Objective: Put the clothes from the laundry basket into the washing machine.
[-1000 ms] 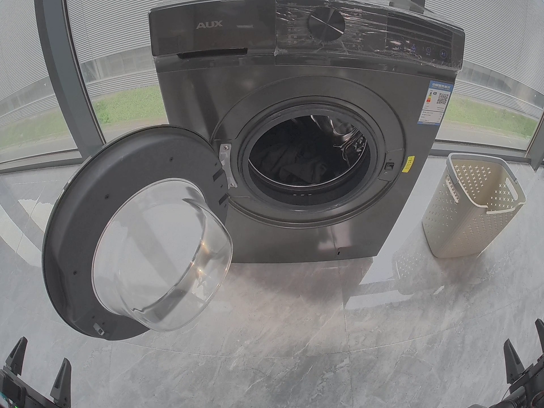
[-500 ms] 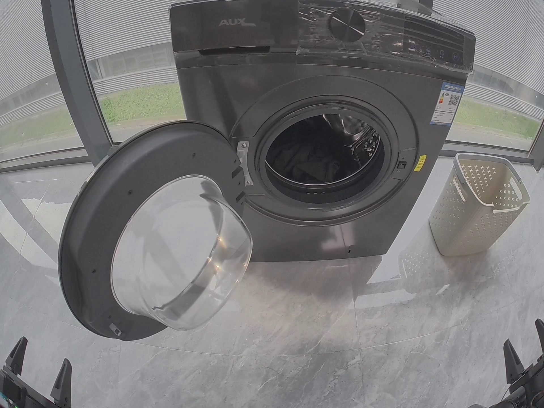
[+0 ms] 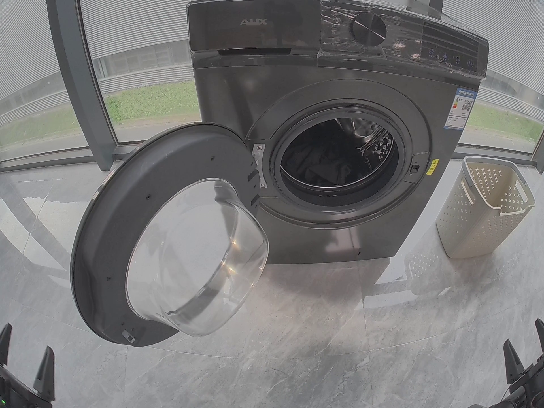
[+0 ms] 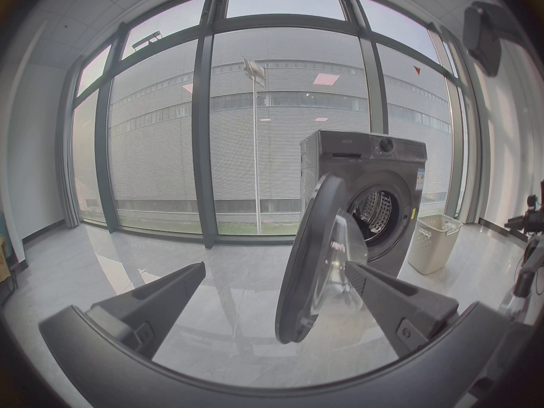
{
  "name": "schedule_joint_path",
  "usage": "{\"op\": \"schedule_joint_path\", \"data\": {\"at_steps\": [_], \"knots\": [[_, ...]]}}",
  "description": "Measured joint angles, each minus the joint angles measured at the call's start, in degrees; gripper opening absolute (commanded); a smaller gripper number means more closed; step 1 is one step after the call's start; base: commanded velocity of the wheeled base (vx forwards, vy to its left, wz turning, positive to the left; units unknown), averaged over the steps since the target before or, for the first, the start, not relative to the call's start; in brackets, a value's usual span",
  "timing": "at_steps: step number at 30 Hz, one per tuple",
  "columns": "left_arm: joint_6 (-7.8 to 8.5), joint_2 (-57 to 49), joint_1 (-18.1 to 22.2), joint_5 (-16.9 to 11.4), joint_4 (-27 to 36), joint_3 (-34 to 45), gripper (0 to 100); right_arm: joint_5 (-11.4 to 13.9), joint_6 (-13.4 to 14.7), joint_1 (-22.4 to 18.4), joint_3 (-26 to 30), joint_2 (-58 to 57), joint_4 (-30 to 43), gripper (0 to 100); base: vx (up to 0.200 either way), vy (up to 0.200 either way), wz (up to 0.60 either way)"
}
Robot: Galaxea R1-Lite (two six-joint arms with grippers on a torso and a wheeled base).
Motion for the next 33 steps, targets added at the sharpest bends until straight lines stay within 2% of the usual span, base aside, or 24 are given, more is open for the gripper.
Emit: {"op": "schedule_joint_path", "data": {"at_steps": [5,10,13,17,22,24,28,33], "knots": [[-0.8,6.0,-1.7,-0.5,0.0,-6.0,100,0.0,0.0,0.0,0.0,0.0,0.0,100,0.0,0.0,0.0],[-4.14,17.1,-4.4,-1.5,-2.3,-9.6,100,0.0,0.0,0.0,0.0,0.0,0.0,100,0.0,0.0,0.0],[-6.69,26.0,-5.9,-3.6,-4.8,-11.4,100,0.0,0.0,0.0,0.0,0.0,0.0,100,0.0,0.0,0.0],[-7.97,33.9,-6.8,-5.6,-8.7,-12.7,100,0.0,0.0,0.0,0.0,0.0,0.0,100,0.0,0.0,0.0],[-8.69,44.7,-7.7,-7.7,-18.2,-13.8,100,0.0,0.0,0.0,0.0,0.0,0.0,100,0.0,0.0,0.0],[-8.83,48.0,-8.1,-9.4,-21.1,-14.0,100,0.0,0.0,0.0,0.0,0.0,0.0,100,0.0,0.0,0.0],[-8.87,52.3,-10.6,-15.6,-22.6,-14.0,100,0.0,0.0,0.0,0.0,0.0,0.0,100,0.0,0.0,0.0],[-9.09,53.8,-15.7,-18.9,-22.9,-14.3,100,0.0,0.0,0.0,0.0,0.0,0.0,100,0.0,0.0,0.0]]}}
